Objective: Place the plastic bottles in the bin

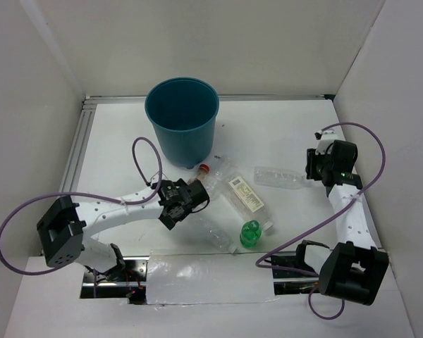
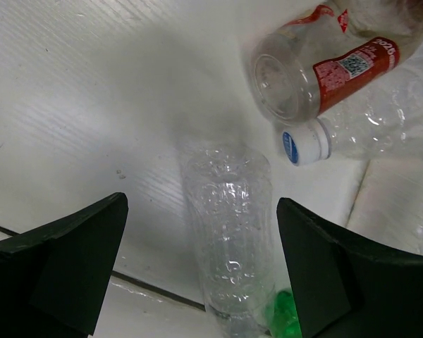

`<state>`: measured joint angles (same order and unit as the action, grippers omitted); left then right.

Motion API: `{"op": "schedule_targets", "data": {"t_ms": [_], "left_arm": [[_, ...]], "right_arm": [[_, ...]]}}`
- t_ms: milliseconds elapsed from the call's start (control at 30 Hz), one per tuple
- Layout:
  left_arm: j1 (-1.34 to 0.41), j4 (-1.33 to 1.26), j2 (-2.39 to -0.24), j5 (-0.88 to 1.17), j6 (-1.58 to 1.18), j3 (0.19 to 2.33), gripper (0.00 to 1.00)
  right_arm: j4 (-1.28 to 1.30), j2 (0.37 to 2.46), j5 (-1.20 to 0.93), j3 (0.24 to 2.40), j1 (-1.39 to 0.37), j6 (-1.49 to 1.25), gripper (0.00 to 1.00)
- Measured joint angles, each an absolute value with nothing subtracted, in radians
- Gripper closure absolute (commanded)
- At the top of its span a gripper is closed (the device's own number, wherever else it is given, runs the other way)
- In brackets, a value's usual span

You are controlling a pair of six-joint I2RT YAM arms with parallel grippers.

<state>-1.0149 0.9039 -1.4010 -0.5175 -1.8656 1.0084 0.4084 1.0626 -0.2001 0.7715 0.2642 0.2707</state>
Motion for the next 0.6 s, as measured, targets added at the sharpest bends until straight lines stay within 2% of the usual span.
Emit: {"op": "schedule_targets", "data": {"t_ms": [33, 67, 133, 200, 300, 367, 400, 433, 467, 600], "left_arm": [[-1.015, 0.904, -1.418, -0.516, -1.867, 1.008, 0.00], [-1.014, 0.900, -1.433, -0.512, -1.867, 1.008, 0.00], [-1.013, 0.881, -1.463, -0.509, -1.864, 1.009, 0.00], [-1.013, 0.857, -1.494, -0.507, -1.857, 1.013, 0.00], [-1.012, 0.809, -1.552, -0.503, -1.816, 1.035, 0.00], [-1.012, 0.770, -1.603, -0.494, -1.783, 1.059, 0.04], [-1.012, 0.758, -1.629, -0.488, -1.775, 1.074, 0.08], [-1.011, 0.747, -1.662, -0.479, -1.756, 1.092, 0.23], [-1.011, 0.732, -1.688, -0.470, -1.753, 1.104, 0.34], [-1.013, 0.710, -1.728, -0.447, -1.700, 1.114, 0.66]], "right_arm": [[0.408, 1.063, -0.206, 0.772, 0.264, 0.270, 0.29], [0.407, 1.063, -0.213, 0.772, 0.264, 0.270, 0.22], [0.409, 1.065, -0.229, 0.772, 0.264, 0.279, 0.14], [0.409, 1.072, -0.244, 0.772, 0.264, 0.286, 0.14], [0.410, 1.090, -0.259, 0.772, 0.264, 0.286, 0.09], [0.412, 1.099, -0.266, 0.772, 0.264, 0.287, 0.07], [0.412, 1.102, -0.268, 0.772, 0.264, 0.287, 0.06], [0.413, 1.104, -0.270, 0.773, 0.264, 0.290, 0.06], [0.414, 1.106, -0.271, 0.774, 0.264, 0.294, 0.04], [0.421, 1.135, -0.286, 0.802, 0.264, 0.318, 0.04]]}}
